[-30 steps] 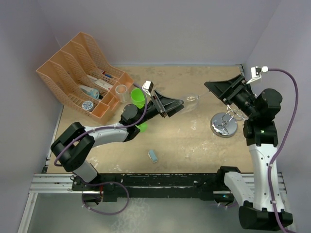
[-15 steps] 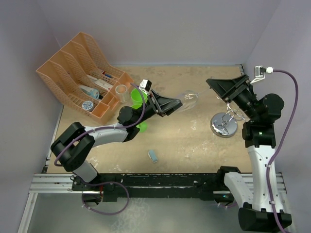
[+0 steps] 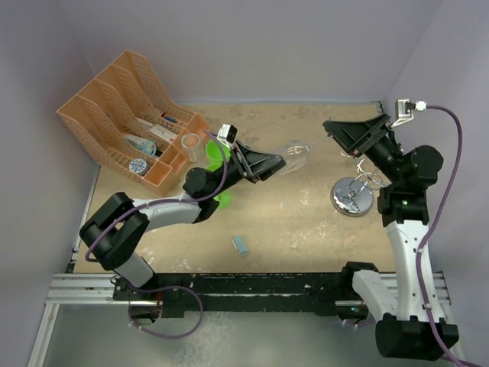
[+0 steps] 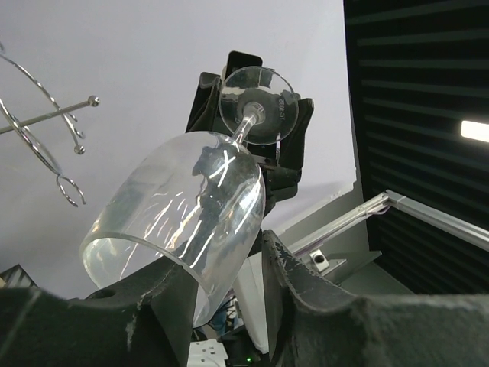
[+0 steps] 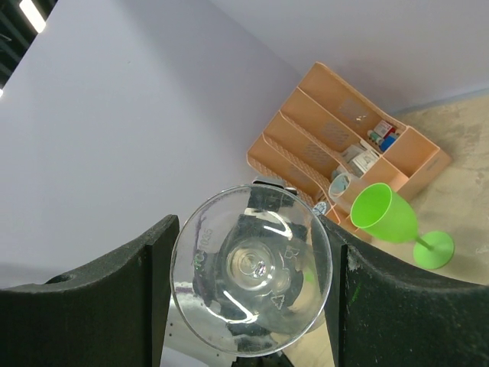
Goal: Take the wine glass off the wine glass rack
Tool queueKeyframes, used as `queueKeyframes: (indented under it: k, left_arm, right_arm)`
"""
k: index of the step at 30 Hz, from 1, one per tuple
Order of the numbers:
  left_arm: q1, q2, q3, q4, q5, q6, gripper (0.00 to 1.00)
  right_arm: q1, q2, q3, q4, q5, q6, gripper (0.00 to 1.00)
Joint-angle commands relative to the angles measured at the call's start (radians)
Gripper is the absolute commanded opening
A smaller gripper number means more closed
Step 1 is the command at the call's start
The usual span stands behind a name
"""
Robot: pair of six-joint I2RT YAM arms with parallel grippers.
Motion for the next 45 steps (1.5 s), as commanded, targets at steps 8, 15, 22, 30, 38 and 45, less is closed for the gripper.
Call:
queueKeyframes:
  k: [8, 15, 22, 30, 38, 45]
  left_arm:
    - [-0.019, -0.116, 0.09, 0.252, -0.01, -0.029, 0.43]
    - [-0.019, -0.122, 0.103, 0.276, -0.018, -0.032, 0.28]
    - [-0.021, -0.149, 0.108, 0.217, -0.015, -0.004, 0.11]
    - [-0.021, -0.173, 0.105, 0.113, -0.023, 0.037, 0.0]
    - [-0.021, -0.248, 0.099, -0.063, -0.064, 0.108, 0.0]
    - [-0.021, -0.299, 0.088, -0.184, -0.111, 0.134, 0.0]
  right_arm:
    - [0.014, 0.023, -0.044, 0.075, -0.124, -0.008, 0.22]
    - [0.014, 0.03, -0.042, 0.102, -0.133, 0.011, 0.26]
    - [0.014, 0.043, -0.031, 0.117, -0.133, 0.016, 0.33]
    - [0.014, 0.048, -0.033, 0.137, -0.133, 0.015, 0.41]
    - [0.014, 0.048, -0.052, 0.176, -0.122, 0.02, 0.56]
    - [0.014, 0.056, -0.059, 0.173, -0.113, 0.003, 0.72]
